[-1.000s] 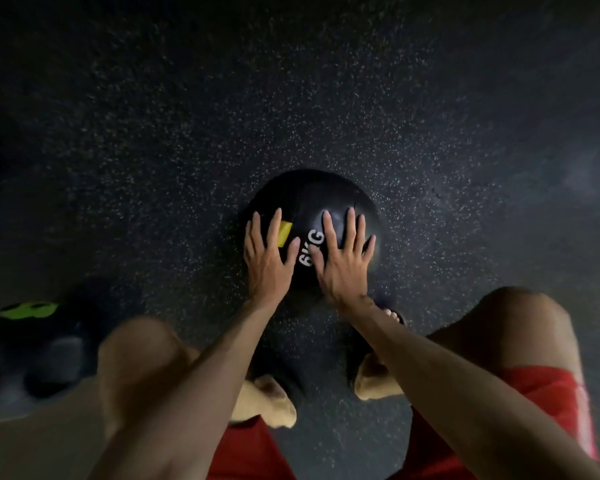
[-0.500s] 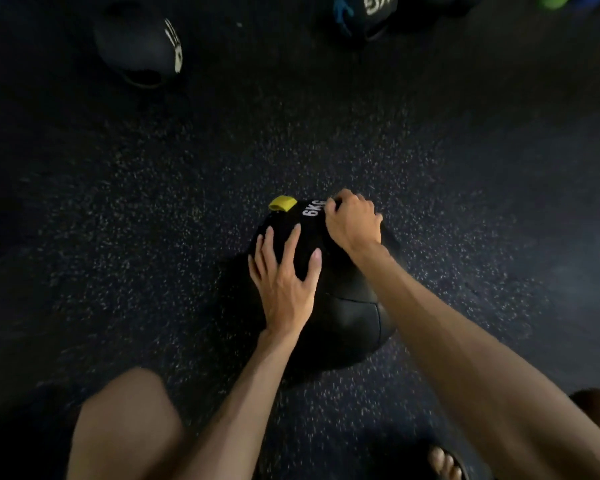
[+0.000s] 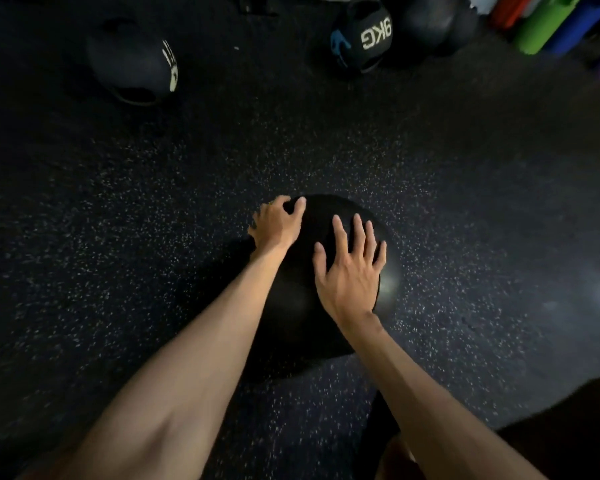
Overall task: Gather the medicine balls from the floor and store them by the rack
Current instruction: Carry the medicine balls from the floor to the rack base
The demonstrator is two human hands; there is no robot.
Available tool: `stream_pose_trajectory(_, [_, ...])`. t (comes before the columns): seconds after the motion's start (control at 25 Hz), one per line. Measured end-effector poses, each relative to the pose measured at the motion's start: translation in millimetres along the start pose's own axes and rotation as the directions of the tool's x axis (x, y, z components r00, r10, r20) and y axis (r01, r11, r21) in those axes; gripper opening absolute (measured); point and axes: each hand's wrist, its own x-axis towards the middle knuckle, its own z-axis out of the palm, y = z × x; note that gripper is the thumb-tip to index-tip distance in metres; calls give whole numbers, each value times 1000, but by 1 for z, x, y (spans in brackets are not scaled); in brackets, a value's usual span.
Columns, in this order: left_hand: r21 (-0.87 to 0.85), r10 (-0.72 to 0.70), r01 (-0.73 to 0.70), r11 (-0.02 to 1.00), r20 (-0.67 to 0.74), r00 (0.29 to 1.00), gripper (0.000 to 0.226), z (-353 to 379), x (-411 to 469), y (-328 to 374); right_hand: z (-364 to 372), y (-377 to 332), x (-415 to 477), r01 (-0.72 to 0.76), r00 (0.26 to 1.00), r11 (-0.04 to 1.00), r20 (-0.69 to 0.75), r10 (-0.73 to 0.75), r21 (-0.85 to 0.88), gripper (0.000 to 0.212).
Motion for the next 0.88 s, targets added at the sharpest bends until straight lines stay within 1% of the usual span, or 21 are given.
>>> stream_pose_trajectory(0.08, [-74,39,-42,996,-37,999,52,1,1,-11,0,6,37,-36,999,999,19,35,38,61])
stream_pose_trajectory(0.16, [-101,62,-76,992,-138,989,55,13,-22,-27,0,13,82,-85,994,992,79,78,90,60])
stream_pose_trajectory(0.24, [-88,102,-128,988,-259,961,63,37,-56,-35,2,14,135,-125,986,985,127,109,121,58])
stream_pose_trajectory(0.32, [-48,134,-155,987,-301,944,71,60,-75,-28,6,10,186,-168,973,978,180,144,124,55])
stream_pose_trajectory(0.44, [-13,78,-89,996,-371,925,75,74,-45,-2,14,0,252,-206,952,967,259,163,151,47])
stream_pose_trajectory(0.56, [59,47,-24,998,-439,897,70,65,7,26,23,-1,295,-137,970,958,232,78,253,37])
stream_pose_trajectory(0.64, [52,-6,31,998,-421,907,67,51,38,42,25,-4,303,-35,978,958,206,-26,286,35])
stream_pose_trajectory(0.72, [29,-91,110,994,-377,922,66,35,76,59,30,-1,297,39,975,948,195,-105,316,42])
stream_pose_trajectory(0.8, [-33,-188,187,982,-332,925,67,15,122,75,32,5,272,50,984,947,148,-101,316,52])
stream_pose_trajectory(0.88, [-46,-249,246,968,-272,930,67,-4,167,86,36,13,244,82,993,958,64,-104,276,59])
